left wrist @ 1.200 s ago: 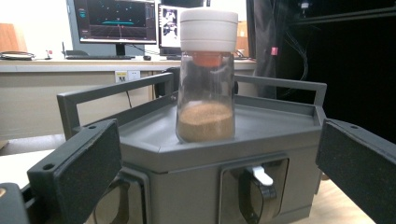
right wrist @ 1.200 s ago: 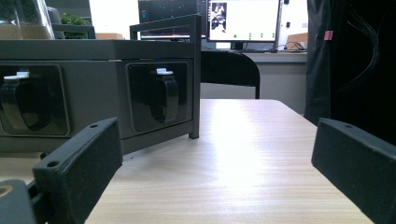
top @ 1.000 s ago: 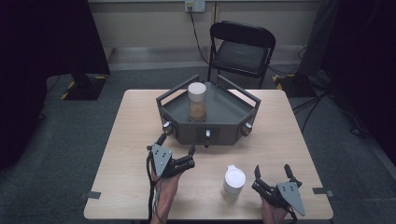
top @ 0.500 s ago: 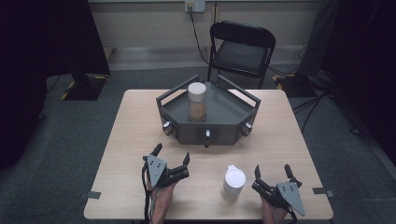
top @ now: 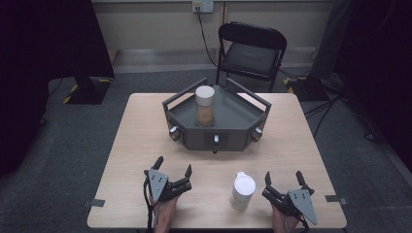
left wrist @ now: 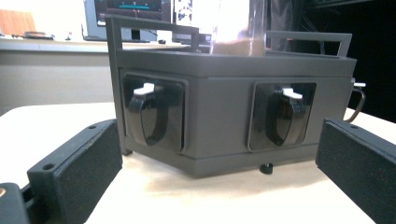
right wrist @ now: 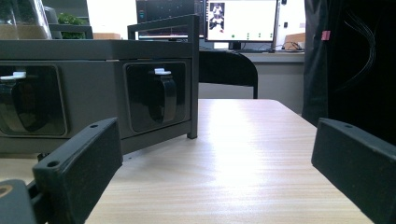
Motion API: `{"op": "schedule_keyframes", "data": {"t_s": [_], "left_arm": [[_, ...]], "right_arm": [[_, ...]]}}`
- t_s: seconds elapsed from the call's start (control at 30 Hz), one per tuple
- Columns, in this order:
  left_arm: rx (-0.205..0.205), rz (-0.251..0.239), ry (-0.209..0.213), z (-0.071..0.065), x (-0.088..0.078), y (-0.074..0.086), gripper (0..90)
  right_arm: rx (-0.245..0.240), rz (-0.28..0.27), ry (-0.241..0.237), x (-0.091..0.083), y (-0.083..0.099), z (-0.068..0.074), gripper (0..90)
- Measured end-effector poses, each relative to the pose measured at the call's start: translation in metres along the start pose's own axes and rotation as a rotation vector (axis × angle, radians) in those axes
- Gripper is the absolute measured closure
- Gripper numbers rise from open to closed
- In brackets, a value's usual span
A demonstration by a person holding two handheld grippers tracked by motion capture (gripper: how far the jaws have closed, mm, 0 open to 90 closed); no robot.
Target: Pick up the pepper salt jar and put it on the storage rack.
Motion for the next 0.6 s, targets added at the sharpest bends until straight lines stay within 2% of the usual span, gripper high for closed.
{"op": "schedule_keyframes", "data": {"t_s": [0.17,0.3,0.6], "left_arm": [[-0.003,-0.014,-0.008,0.002,-0.004,0.007,0.0],[0.018,-0.006,-0.019,0.002,-0.006,0.01,0.0],[0.007,0.016,-0.038,0.006,-0.006,0.016,0.0]], "right_arm": [[0.0,0.0,0.0,0.0,0.0,0.0,0.7],[0.0,0.0,0.001,0.0,0.0,0.0,0.7],[0.0,0.0,0.003,0.0,0.0,0.0,0.7]]}}
Point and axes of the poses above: each handheld gripper's, and its own axes: x roughly forward along the jaws, y roughly out of its underside, z roughly to its left, the point moved 3 cm from there along x, roughly forward along the jaws, and after that the axes turned 11 degrees about -x, right-handed, at the moved point
